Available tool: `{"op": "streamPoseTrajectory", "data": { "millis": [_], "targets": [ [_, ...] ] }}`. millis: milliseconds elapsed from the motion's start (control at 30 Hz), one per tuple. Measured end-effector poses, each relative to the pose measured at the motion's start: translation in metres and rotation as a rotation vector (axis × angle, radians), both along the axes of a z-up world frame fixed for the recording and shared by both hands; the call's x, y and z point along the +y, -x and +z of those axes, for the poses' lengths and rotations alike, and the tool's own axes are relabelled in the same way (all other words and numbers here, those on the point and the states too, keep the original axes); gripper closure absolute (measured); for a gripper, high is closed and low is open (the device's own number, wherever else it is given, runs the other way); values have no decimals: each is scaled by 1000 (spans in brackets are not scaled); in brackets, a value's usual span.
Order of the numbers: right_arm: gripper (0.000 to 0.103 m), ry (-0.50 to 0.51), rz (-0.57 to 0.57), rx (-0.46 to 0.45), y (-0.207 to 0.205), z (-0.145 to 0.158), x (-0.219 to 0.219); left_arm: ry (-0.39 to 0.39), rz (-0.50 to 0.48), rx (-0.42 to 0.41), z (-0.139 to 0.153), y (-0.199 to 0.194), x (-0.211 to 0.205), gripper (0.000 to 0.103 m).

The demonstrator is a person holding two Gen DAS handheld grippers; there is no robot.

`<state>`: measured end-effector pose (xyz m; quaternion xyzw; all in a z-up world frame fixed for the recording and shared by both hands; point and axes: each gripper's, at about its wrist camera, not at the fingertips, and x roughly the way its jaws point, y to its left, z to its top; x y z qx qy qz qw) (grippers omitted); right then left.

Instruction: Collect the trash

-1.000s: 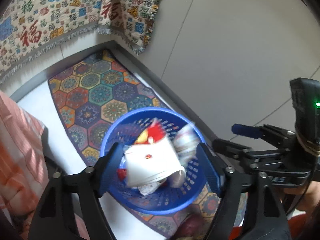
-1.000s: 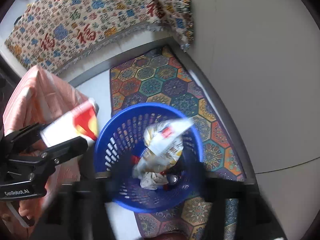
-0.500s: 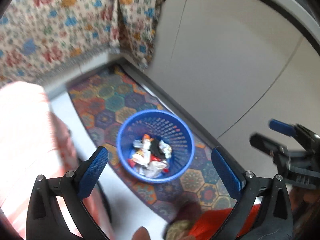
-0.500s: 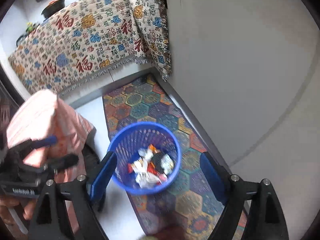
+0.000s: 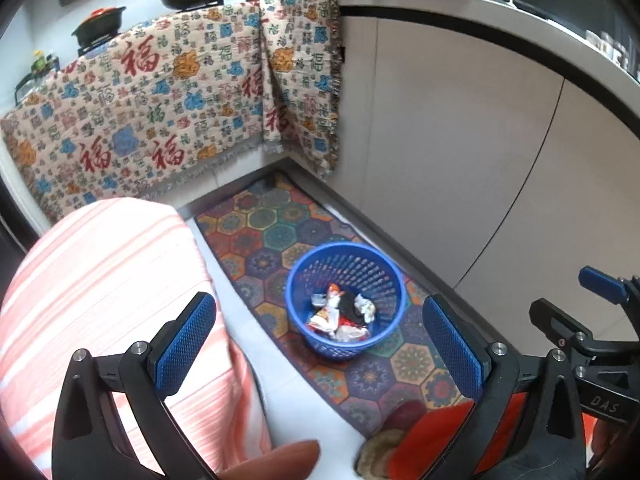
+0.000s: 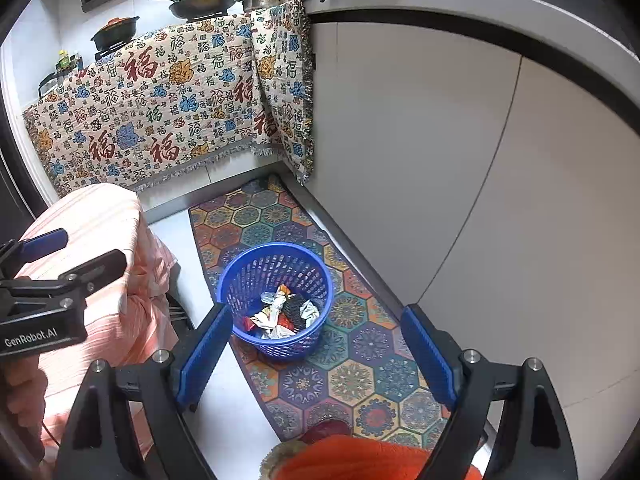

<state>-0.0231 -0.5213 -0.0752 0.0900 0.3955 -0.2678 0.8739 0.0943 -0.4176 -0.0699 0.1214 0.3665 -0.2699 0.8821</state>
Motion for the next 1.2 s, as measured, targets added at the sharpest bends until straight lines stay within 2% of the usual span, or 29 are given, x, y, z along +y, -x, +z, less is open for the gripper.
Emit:
{"op": "streamPoseTrajectory", "data": {
  "millis": [133, 533, 1200],
  "targets": [
    [15, 16, 6, 5, 2, 9, 12, -3, -5, 29, 5, 2, 6, 0],
    [15, 14, 46, 24, -5, 12, 35, 6, 29, 16, 9, 2, 20, 0],
    [15, 9, 35, 28, -3, 10, 33, -12, 29, 34, 5, 2, 18, 0]
  ]
}}
